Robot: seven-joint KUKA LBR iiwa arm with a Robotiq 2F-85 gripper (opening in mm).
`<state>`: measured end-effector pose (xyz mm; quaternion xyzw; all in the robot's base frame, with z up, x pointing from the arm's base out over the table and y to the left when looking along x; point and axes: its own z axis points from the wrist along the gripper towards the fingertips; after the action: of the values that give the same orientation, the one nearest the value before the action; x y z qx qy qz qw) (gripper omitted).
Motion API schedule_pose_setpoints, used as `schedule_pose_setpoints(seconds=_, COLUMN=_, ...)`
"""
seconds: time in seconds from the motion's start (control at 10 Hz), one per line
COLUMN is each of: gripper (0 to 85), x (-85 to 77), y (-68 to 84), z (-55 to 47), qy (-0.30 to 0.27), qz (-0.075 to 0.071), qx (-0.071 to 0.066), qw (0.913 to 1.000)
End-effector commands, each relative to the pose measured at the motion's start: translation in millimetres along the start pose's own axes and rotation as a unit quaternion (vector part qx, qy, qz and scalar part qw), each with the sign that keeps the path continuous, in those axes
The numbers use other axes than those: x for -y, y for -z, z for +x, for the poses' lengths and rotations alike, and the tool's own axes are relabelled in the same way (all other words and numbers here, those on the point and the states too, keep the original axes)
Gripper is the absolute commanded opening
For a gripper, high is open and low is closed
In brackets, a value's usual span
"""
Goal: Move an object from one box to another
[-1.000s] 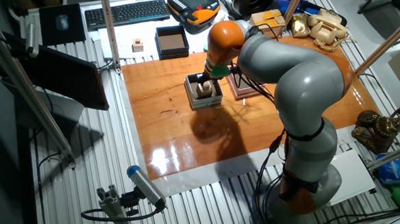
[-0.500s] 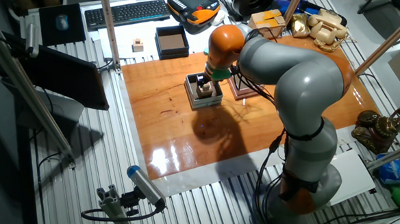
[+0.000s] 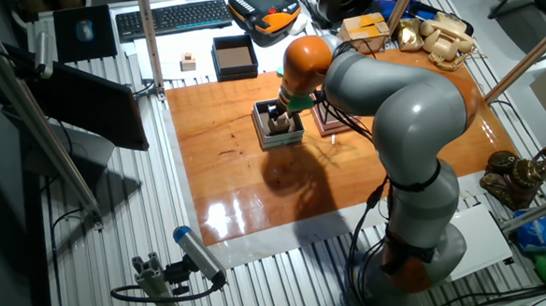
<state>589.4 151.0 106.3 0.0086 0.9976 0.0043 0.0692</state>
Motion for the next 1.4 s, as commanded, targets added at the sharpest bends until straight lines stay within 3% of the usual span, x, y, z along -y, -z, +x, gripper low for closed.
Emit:
schedule_pose_setpoints(seconds=0.0, gripper=51.0, x=-0.3, y=-0.5, z=-0.2, qy=0.002, qz=0.0, qx=0.0, qw=1.0)
schedule_pose_setpoints(seconds=0.7, gripper=51.0, x=-2.0, y=-2.6, z=-1.8, qy=0.011, qz=-0.003, qx=-0.002, qw=0.9999)
schedule_pose_setpoints(seconds=1.0, gripper=51.0, x=-1.5, y=0.8, z=-7.1, qy=0.025, qz=-0.003, qx=-0.006, qw=0.9997)
schedule_pose_setpoints(seconds=1.1, gripper=34.0, x=-1.1, y=1.5, z=-8.4, qy=0.031, qz=-0.004, qx=-0.009, qw=0.9995)
schedule_pose_setpoints(seconds=1.3, gripper=34.0, x=-0.5, y=-1.3, z=-7.8, qy=0.035, qz=-0.006, qx=-0.01, qw=0.9993)
